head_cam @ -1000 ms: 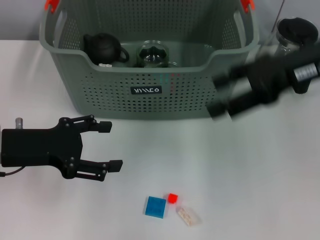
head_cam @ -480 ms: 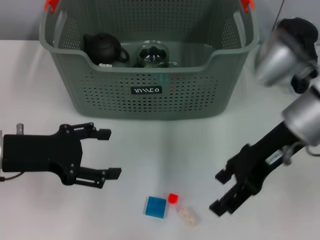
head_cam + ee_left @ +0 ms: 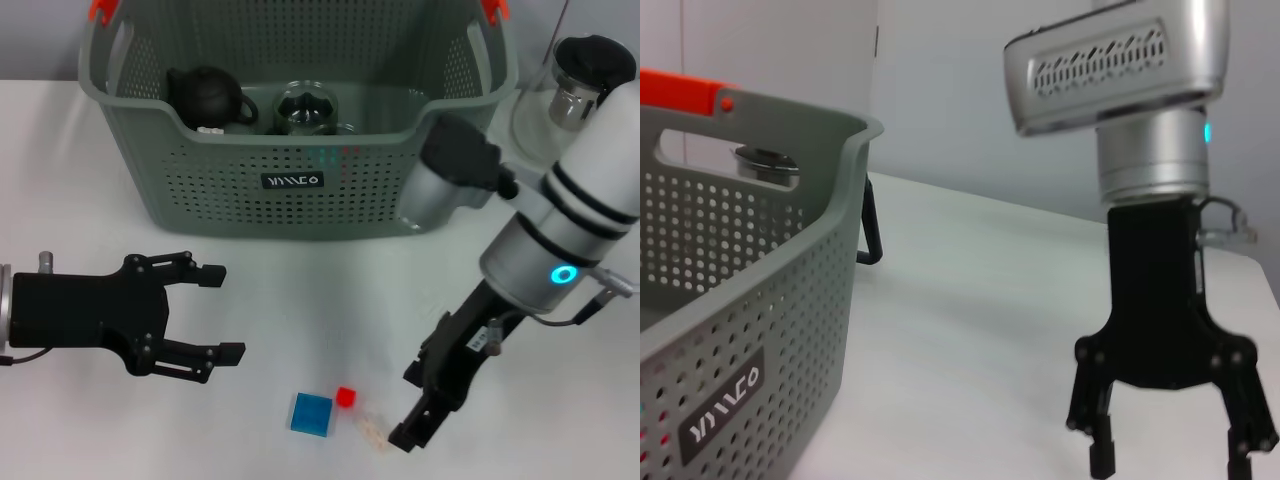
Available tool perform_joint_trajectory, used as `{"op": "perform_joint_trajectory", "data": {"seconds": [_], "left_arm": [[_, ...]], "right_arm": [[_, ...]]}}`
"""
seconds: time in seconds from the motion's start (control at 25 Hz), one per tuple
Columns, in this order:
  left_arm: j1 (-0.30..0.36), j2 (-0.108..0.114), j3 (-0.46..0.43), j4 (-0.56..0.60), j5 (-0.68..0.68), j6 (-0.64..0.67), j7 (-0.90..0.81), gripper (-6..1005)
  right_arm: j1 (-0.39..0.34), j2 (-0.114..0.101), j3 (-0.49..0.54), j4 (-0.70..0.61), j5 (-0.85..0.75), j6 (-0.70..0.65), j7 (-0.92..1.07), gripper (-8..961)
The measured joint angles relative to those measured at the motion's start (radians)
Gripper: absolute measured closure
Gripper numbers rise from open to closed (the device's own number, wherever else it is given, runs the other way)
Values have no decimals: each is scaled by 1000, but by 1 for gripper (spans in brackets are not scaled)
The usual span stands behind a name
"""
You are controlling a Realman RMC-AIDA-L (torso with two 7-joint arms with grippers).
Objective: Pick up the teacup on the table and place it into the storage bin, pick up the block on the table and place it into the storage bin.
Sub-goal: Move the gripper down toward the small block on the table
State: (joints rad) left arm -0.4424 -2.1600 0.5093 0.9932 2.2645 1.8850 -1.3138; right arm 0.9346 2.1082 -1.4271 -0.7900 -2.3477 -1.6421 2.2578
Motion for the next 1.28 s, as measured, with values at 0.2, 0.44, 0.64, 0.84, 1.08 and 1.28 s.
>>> {"op": "perform_joint_trajectory", "data": {"seconds": [0.2,0.44,0.64,0.84,1.08,1.28], "left_arm": [[-2,-1,2,-3,-3,0,7,52],[-3,-1,2,-6,-5,-4,7,52],[-3,-1,0,-12,-6,-5,9,52],[-2,-2,-1,-13,-7,-6,9,52],[-2,-1,0,-15,-7,-10,10,52],[-2,-1,0,-16,-7,-19,10,52]], "right_arm": [[10,2,-103,47,94,104,-2,8],[2,2,-199,58,157,163,4,9],[0,3,-220,70,168,185,8,9],[0,3,-234,91,176,209,9,9],[-1,6,-274,101,200,225,12,9],[-1,6,-299,101,214,235,22,8]]}}
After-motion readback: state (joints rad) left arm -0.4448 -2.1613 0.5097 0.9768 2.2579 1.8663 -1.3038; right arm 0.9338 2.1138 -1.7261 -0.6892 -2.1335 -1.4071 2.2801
